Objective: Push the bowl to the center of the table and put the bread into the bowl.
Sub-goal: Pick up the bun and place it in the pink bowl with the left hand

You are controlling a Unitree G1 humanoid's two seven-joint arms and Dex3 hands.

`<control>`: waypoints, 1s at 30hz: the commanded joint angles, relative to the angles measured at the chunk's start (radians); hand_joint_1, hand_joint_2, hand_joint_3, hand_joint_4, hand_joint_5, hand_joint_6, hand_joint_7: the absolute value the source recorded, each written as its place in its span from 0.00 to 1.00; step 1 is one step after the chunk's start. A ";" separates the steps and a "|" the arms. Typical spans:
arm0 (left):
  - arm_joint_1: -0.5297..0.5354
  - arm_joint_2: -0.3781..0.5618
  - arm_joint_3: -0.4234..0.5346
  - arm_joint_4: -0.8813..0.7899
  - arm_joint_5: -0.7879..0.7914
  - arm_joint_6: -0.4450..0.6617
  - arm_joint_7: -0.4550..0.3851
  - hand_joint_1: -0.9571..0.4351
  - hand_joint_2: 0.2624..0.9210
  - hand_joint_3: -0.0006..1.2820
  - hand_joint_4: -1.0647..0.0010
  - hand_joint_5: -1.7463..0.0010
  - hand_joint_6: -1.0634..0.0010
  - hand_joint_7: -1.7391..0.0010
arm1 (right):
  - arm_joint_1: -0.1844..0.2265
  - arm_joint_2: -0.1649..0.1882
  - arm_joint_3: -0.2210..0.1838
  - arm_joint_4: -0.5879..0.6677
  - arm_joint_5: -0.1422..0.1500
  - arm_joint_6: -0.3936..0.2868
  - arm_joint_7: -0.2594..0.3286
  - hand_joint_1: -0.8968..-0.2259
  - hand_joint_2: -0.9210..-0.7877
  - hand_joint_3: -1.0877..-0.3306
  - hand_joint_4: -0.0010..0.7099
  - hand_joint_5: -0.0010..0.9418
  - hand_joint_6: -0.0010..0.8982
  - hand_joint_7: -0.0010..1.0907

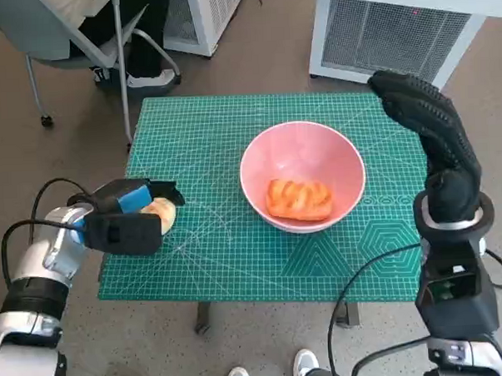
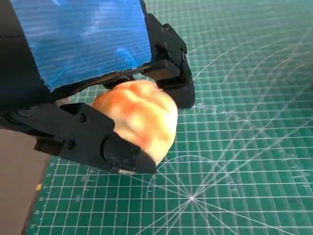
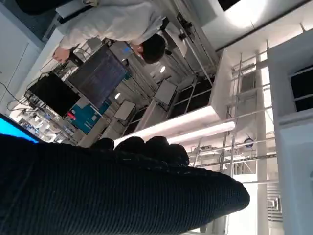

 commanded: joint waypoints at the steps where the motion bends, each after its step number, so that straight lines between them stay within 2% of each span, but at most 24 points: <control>1: 0.015 0.031 0.088 -0.169 -0.097 -0.021 -0.012 0.69 1.00 0.11 0.42 0.29 0.48 0.28 | 0.023 0.003 0.002 -0.006 0.002 0.012 0.009 0.53 0.00 0.36 0.43 0.00 0.00 0.61; 10: -0.012 -0.004 0.173 -0.400 -0.177 0.015 0.004 0.69 1.00 0.10 0.42 0.29 0.46 0.30 | 0.018 0.002 0.002 0.003 0.007 0.009 0.011 0.53 0.00 0.36 0.43 0.00 0.00 0.61; 18: -0.114 -0.119 0.146 -0.492 -0.146 0.044 0.064 0.69 1.00 0.09 0.42 0.29 0.44 0.31 | 0.008 0.006 0.002 0.015 -0.003 0.008 0.005 0.53 0.00 0.36 0.43 0.00 0.00 0.61; 24: -0.201 -0.232 0.070 -0.443 -0.093 0.017 0.100 0.69 1.00 0.09 0.42 0.30 0.44 0.30 | -0.003 0.011 0.005 0.033 -0.010 0.004 0.001 0.52 0.00 0.36 0.43 0.00 0.00 0.60; 30: -0.292 -0.341 -0.005 -0.230 -0.048 -0.069 0.146 0.69 1.00 0.08 0.41 0.31 0.44 0.29 | -0.011 0.016 0.005 0.057 -0.014 -0.008 -0.003 0.51 0.00 0.37 0.43 0.00 0.00 0.60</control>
